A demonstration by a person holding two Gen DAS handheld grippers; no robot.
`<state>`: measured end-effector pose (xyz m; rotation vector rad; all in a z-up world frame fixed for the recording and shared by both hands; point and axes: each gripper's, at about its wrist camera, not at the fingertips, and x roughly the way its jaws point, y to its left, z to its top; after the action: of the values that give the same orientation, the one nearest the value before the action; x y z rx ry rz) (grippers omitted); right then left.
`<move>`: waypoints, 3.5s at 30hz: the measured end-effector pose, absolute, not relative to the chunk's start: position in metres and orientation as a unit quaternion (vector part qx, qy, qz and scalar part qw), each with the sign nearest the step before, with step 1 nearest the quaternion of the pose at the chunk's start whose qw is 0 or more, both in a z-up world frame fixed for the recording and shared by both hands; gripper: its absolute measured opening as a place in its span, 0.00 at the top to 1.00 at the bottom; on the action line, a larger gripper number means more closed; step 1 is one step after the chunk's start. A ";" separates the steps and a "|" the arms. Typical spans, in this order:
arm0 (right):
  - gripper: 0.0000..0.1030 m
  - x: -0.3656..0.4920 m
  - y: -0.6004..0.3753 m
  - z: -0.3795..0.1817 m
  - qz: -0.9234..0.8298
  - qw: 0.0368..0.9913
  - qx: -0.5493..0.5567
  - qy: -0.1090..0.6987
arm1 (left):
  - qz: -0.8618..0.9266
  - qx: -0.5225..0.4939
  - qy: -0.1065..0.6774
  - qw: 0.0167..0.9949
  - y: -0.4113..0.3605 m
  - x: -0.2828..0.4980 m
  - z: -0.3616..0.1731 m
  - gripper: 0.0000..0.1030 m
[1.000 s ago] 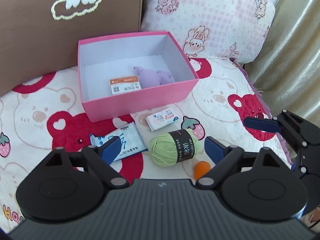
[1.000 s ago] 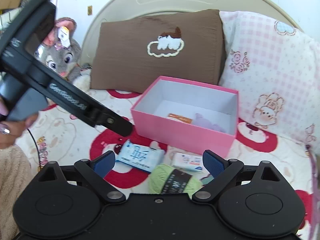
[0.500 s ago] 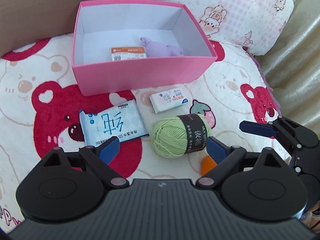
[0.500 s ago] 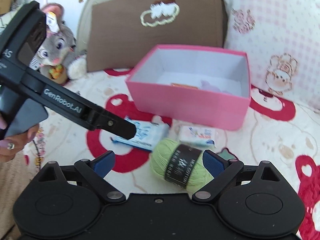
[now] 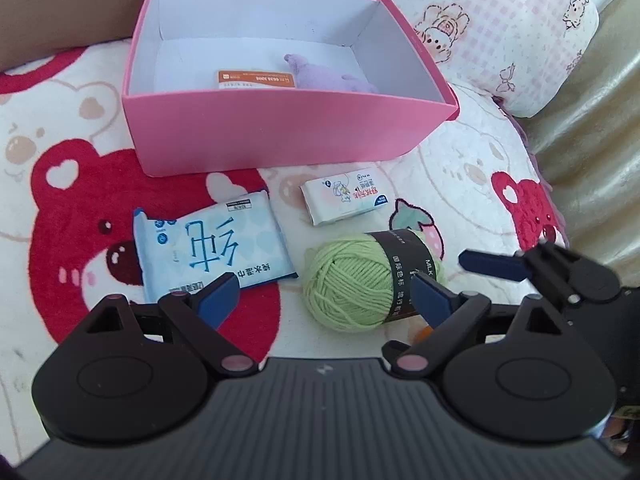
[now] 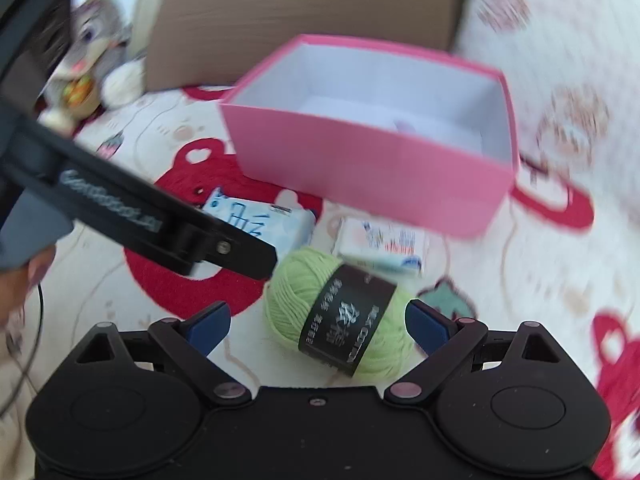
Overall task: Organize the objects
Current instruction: 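Move the left gripper toward the green yarn ball, then close the left gripper on the green yarn ball, then lift the yarn ball with the left gripper and carry it over the pink box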
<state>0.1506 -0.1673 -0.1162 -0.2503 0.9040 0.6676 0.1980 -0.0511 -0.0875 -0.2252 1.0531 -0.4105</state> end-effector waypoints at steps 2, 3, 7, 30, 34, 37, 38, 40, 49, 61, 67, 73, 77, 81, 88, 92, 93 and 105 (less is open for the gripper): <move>0.07 0.153 -0.171 -0.125 0.302 0.835 -0.093 0.450 | -0.199 -0.114 0.503 0.833 -0.053 0.200 -0.094 0.10; 0.07 0.153 -0.172 -0.126 0.299 0.836 -0.088 0.452 | -0.202 -0.116 0.505 0.831 -0.055 0.202 -0.096 0.10; 0.07 0.153 -0.176 -0.128 0.280 0.848 -0.075 0.444 | -0.210 -0.127 0.509 0.825 -0.059 0.207 -0.105 0.10; 0.11 0.175 -0.176 -0.166 0.277 0.836 -0.042 0.472 | -0.237 -0.181 0.521 0.799 -0.069 0.226 -0.140 0.51; 0.12 0.180 -0.178 -0.171 0.269 0.830 -0.033 0.488 | -0.229 -0.186 0.531 0.794 -0.070 0.228 -0.148 0.50; 0.14 0.181 -0.179 -0.172 0.268 0.829 -0.027 0.490 | -0.227 -0.184 0.529 0.797 -0.071 0.228 -0.148 0.49; 0.16 0.180 -0.179 -0.172 0.269 0.830 -0.030 0.488 | -0.227 -0.183 0.528 0.797 -0.071 0.227 -0.147 0.50; 0.18 0.178 -0.178 -0.171 0.271 0.831 -0.036 0.485 | -0.228 -0.187 0.528 0.797 -0.071 0.227 -0.147 0.50; 0.25 0.172 -0.173 -0.169 0.271 0.832 -0.057 0.480 | -0.234 -0.216 0.532 0.785 -0.064 0.225 -0.148 0.52; 0.28 0.167 -0.179 -0.159 0.277 0.840 -0.046 0.465 | -0.258 -0.216 0.495 0.801 -0.065 0.206 -0.131 0.53; 0.28 0.160 -0.178 -0.149 0.293 0.845 -0.052 0.445 | -0.263 -0.198 0.484 0.811 -0.063 0.196 -0.115 0.52; 0.27 0.150 -0.175 -0.140 0.306 0.848 -0.072 0.427 | -0.260 -0.166 0.486 0.818 -0.067 0.187 -0.102 0.52; 0.24 0.145 -0.175 -0.135 0.308 0.848 -0.072 0.424 | -0.263 -0.176 0.483 0.816 -0.062 0.180 -0.095 0.52; 0.21 0.141 -0.181 -0.126 0.315 0.850 -0.058 0.417 | -0.270 -0.171 0.471 0.822 -0.062 0.173 -0.082 0.52; 0.16 0.130 -0.179 -0.114 0.327 0.852 -0.062 0.404 | -0.270 -0.137 0.464 0.832 -0.069 0.159 -0.064 0.51; 0.14 0.124 -0.177 -0.107 0.326 0.857 -0.075 0.393 | -0.270 -0.138 0.465 0.832 -0.068 0.156 -0.058 0.51; 0.14 0.123 -0.177 -0.106 0.326 0.858 -0.073 0.391 | -0.271 -0.138 0.465 0.832 -0.068 0.156 -0.056 0.51; 0.12 0.118 -0.176 -0.078 0.323 0.868 -0.071 0.371 | -0.273 -0.138 0.448 0.840 -0.064 0.155 -0.026 0.50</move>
<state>0.1181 -0.1757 -0.0777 -0.1484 0.7769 0.6764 0.1547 -0.0640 -0.0263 -0.2922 0.9481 -0.5779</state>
